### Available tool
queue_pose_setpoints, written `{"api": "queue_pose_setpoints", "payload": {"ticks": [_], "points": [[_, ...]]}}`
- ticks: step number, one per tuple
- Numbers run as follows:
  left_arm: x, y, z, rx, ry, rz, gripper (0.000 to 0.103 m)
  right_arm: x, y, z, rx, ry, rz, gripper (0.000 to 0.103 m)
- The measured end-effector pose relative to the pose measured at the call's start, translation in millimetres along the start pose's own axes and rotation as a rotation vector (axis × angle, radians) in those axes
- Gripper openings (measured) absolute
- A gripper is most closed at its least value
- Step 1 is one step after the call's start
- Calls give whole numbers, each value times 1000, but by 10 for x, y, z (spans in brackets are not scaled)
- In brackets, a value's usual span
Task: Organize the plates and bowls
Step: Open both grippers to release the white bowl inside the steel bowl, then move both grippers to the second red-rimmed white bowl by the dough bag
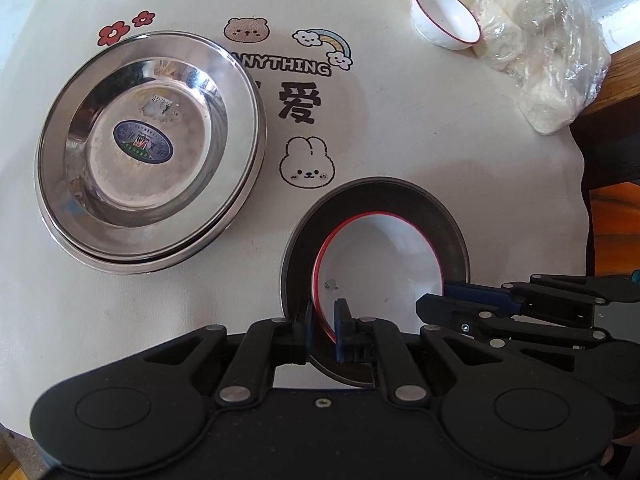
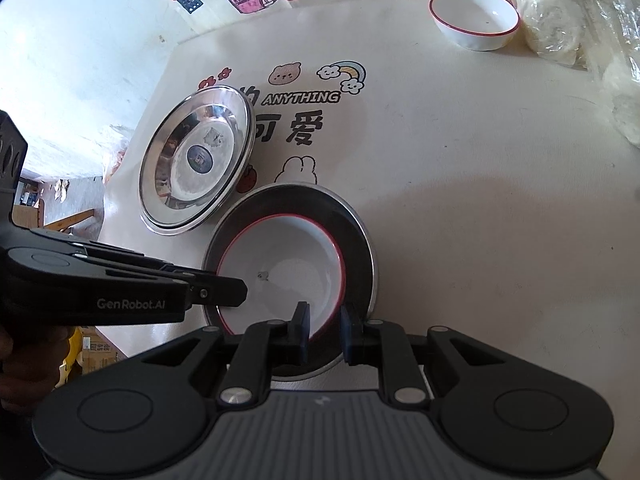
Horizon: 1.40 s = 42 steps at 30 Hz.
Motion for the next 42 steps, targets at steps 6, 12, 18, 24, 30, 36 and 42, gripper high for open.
{"api": "queue_pose_setpoints", "payload": {"ticks": [6, 12, 18, 24, 30, 36, 42], "points": [[-5, 12, -3, 1, 4, 2, 12, -13, 13, -2, 6, 2, -3, 18], [3, 13, -13, -1, 4, 6, 12, -13, 12, 1, 6, 4, -4, 19], [66, 12, -14, -2, 3, -7, 14, 4, 44, 1, 14, 2, -14, 22], [152, 5, -29, -4, -2, -17, 22, 34, 53, -7, 32, -1, -26, 22], [338, 31, -45, -38, 33, -82, 62, 161, 66, 30, 68, -10, -60, 43], [476, 83, -23, -41, 56, -138, 77, 317, 112, -5, 82, -79, -104, 66], [574, 173, 27, -19, 177, -252, 93, 437, 149, -58, 83, -129, -143, 84]]}}
Point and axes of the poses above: each gripper's, at about its wrist camera, not at the fingertips, and x roughly against the way its jaws point, z to its left, y to its top, the point moved 5 cm from there along -x, roughly the way its jaws point, and after that the axes turned 6 degrees about -y, right-handed, at the moved point
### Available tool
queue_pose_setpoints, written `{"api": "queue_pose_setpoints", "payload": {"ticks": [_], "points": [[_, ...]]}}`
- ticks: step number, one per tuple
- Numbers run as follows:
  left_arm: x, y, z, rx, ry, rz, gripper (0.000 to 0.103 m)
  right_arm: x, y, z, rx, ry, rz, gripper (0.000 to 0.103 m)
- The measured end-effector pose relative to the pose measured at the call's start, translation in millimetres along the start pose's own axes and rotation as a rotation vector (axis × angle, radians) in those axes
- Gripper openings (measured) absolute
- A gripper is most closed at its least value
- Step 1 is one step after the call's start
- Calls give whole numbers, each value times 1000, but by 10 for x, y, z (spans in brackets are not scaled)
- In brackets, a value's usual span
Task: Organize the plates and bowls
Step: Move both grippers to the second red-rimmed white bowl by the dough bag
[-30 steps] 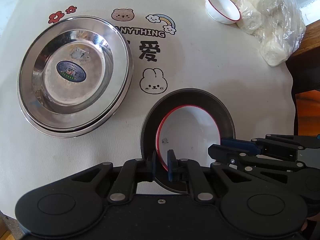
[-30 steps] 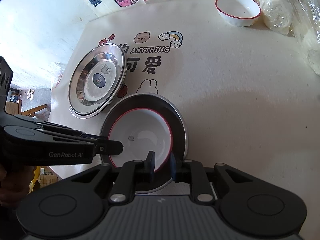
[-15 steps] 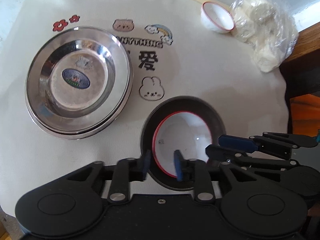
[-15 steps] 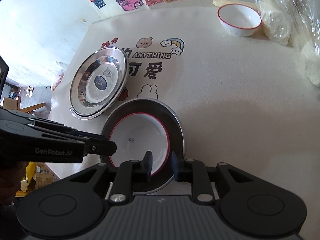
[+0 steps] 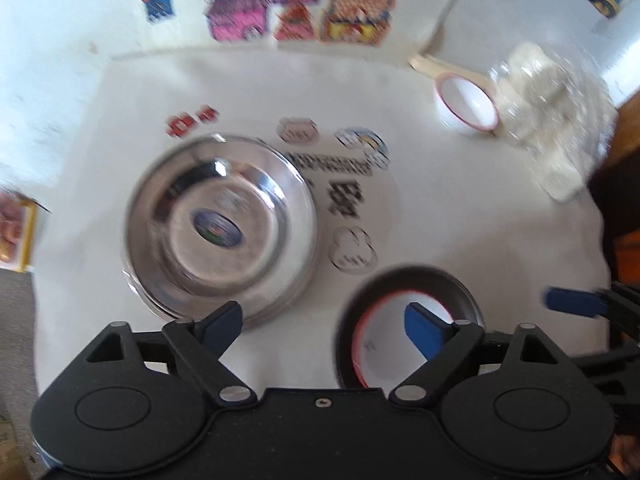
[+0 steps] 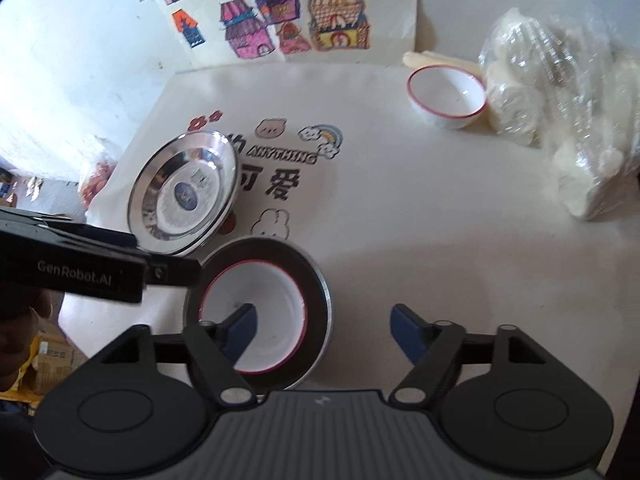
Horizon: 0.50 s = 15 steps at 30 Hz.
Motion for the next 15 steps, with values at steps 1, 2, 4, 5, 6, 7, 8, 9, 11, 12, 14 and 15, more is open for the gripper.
{"api": "queue_pose_setpoints", "payload": {"ticks": [1, 2, 4, 5, 6, 7, 8, 9, 11, 12, 14, 15], "points": [[13, 20, 14, -3, 33, -28, 95, 13, 8, -17, -1, -12, -7, 87], [28, 40, 26, -7, 60, -55, 96, 22, 15, -37, -3, -25, -16, 89], [50, 85, 36, -15, 85, -90, 98, 34, 21, -76, -10, -42, -30, 94], [55, 104, 37, -17, 88, -100, 99, 39, 21, -96, -14, -51, -35, 97], [61, 120, 37, -15, 86, -107, 101, 43, 22, -115, -19, -61, -41, 100], [63, 135, 38, -11, 82, -112, 101, 51, 24, -139, -25, -70, -51, 101], [64, 147, 33, -6, 77, -118, 101, 56, 26, -160, -31, -78, -60, 102], [56, 158, 18, -2, 73, -127, 101, 62, 30, -182, -36, -86, -69, 103], [59, 167, -16, -5, 78, -146, 101, 79, 38, -232, -47, -99, -92, 103], [56, 172, -41, -9, 91, -161, 101, 87, 42, -258, -53, -102, -103, 103], [47, 177, -91, -22, 113, -193, 102, 95, 51, -317, -67, -108, -121, 103], [39, 187, -118, -28, 120, -205, 102, 98, 54, -346, -74, -111, -126, 103]]}}
Point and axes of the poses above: each gripper's, at about its wrist camera, not at the fingertips, and x roughly against the way its jaws point, z to its left, y to its top, the point moved 5 cm from there along -x, roughly the way its jaws point, and after that the axes turned 6 degrees about -y, right-handed, at the moved point
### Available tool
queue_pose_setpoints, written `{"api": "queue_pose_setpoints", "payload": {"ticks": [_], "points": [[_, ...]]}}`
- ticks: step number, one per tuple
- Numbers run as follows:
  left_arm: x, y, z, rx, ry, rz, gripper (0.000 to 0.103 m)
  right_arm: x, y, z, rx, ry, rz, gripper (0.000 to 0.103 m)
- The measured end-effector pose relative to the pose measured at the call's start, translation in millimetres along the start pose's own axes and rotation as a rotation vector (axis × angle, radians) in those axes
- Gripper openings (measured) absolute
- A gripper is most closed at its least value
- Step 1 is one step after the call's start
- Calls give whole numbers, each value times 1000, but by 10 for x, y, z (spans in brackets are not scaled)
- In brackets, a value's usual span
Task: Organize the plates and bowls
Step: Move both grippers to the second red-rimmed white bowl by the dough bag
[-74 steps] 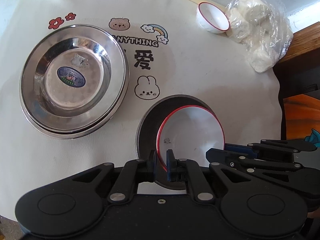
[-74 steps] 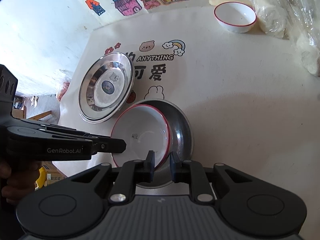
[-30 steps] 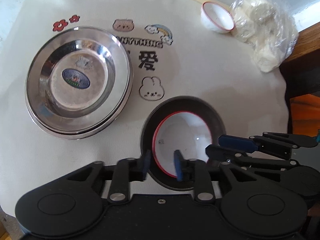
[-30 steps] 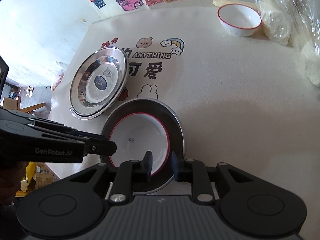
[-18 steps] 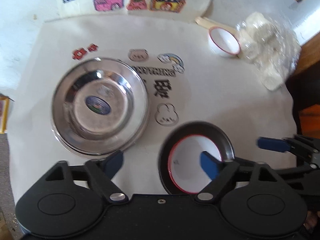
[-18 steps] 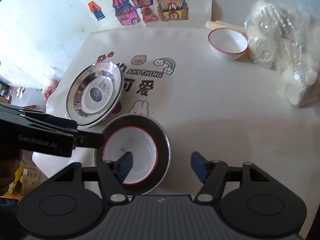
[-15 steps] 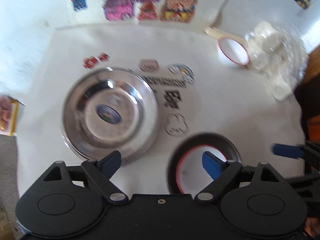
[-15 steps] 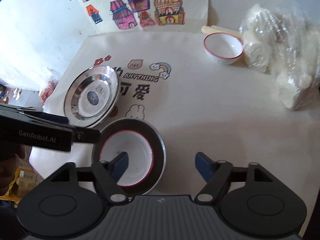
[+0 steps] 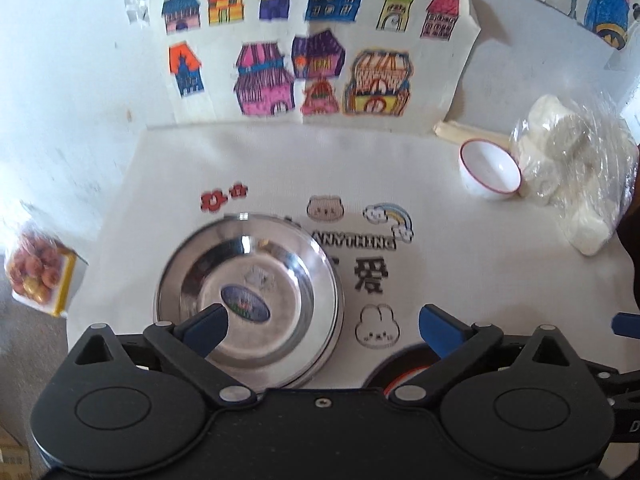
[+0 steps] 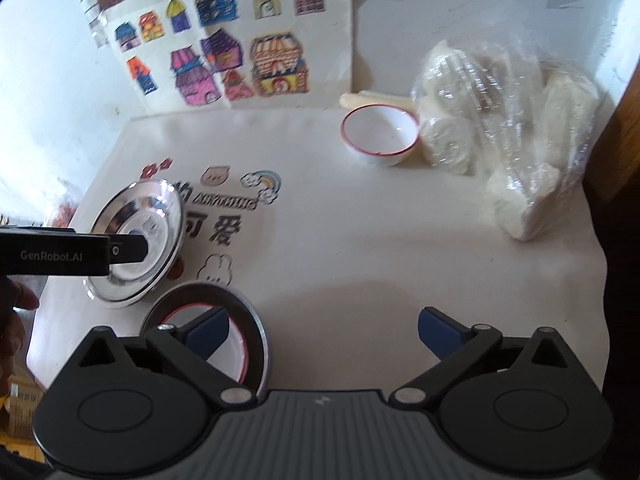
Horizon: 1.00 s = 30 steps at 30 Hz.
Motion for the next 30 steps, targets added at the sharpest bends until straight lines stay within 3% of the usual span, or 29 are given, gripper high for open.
{"api": "queue_pose_setpoints", "payload": {"ticks": [3, 9, 13, 18, 21, 25, 30], "points": [[-36, 38, -75, -1, -7, -5, 102, -13, 16, -97, -29, -5, -9, 103], [-220, 129, -216, 137, -123, 79, 102, -113, 46, -340, -124, 11, 1, 103], [-355, 231, -365, 158, -169, 80, 102, -221, 88, -539, -194, 18, 15, 103], [-657, 462, -532, 163, -160, 80, 102, -368, 125, -743, -252, 32, 21, 103], [-873, 646, -668, 126, -151, 64, 102, -471, 146, -862, -312, 50, -3, 103], [-1158, 959, -872, -10, -130, 56, 102, -616, 273, -967, -355, 48, -100, 103], [-1434, 1232, -1076, -151, -126, 48, 102, -831, 464, -1051, -431, 95, -159, 103]]}}
Point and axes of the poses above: each gripper's, at about its wrist camera, not at the fingertips, and x roughly against the way its jaws point, z to its left, y to its top, the point moved 5 cm from there along -x, roughly the way its jaws point, and after that the axes turned 6 degrees about -y, right-handed, at the moved point
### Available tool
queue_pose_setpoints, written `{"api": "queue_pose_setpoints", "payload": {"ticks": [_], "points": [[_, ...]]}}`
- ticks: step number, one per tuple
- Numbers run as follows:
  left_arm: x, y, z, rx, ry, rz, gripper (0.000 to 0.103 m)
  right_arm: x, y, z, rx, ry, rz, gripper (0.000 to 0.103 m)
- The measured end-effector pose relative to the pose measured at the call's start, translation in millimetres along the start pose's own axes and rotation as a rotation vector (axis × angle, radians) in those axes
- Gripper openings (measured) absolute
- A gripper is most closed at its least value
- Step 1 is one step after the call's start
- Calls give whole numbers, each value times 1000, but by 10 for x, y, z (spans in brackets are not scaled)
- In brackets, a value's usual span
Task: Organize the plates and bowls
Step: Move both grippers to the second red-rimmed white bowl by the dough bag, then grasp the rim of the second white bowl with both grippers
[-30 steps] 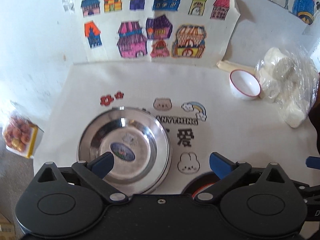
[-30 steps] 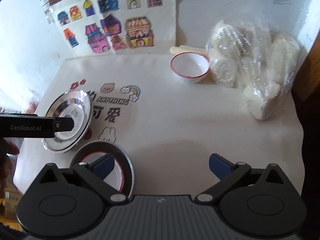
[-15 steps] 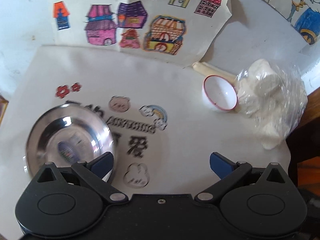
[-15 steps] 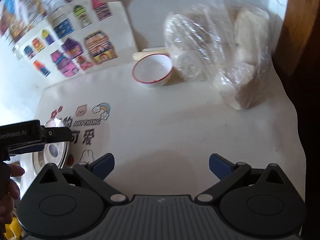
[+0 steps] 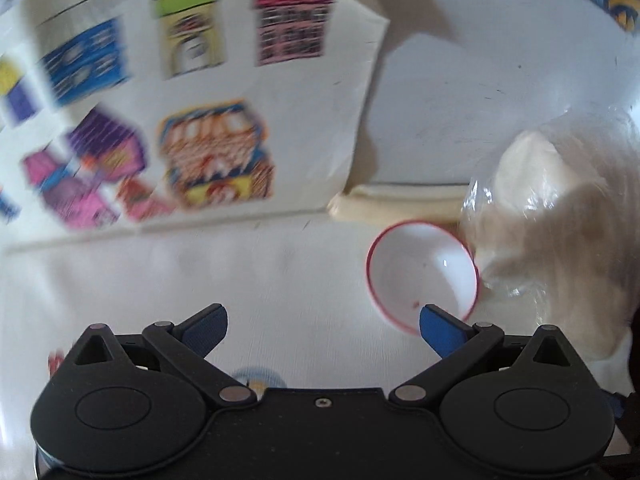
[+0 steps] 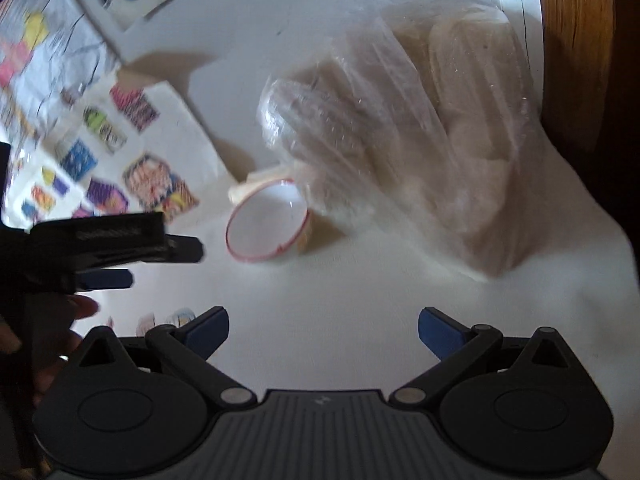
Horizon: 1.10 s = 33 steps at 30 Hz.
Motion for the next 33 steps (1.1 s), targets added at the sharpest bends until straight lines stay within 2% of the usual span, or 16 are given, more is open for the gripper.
{"api": "queue_pose_setpoints", "payload": {"ticks": [5, 9, 14, 20, 23, 24, 26, 33], "points": [[-221, 181, -74, -83, -11, 29, 102, -191, 119, -6, 8, -19, -52, 103], [-384, 230, -120, -143, -19, 65, 102, -322, 163, -32, -16, -9, -53, 103], [-498, 275, -139, -143, -41, 88, 99, -481, 243, -27, -61, 39, -27, 100], [-597, 323, -148, -163, -52, 97, 87, -632, 295, -14, -109, 15, -17, 100], [-638, 352, -185, -166, -66, 102, 86, -641, 292, -7, -147, 19, -5, 96], [-648, 357, -197, -169, -72, 101, 85, -643, 289, -5, -166, 30, 3, 92], [-688, 388, -241, -180, -84, 108, 80, -662, 283, 9, -210, 17, 9, 92], [-776, 397, -306, -237, -36, 119, 69, -837, 339, 49, -297, 26, 26, 85]]}}
Point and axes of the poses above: each gripper's, at about its wrist camera, not at the fingertips, and x roughly against the way its jaws point, z to its left, y to its top, the point moved 5 cm from there along -x, roughly the way its jaws point, and after that the axes turned 6 degrees about -y, right-handed, at the moved point
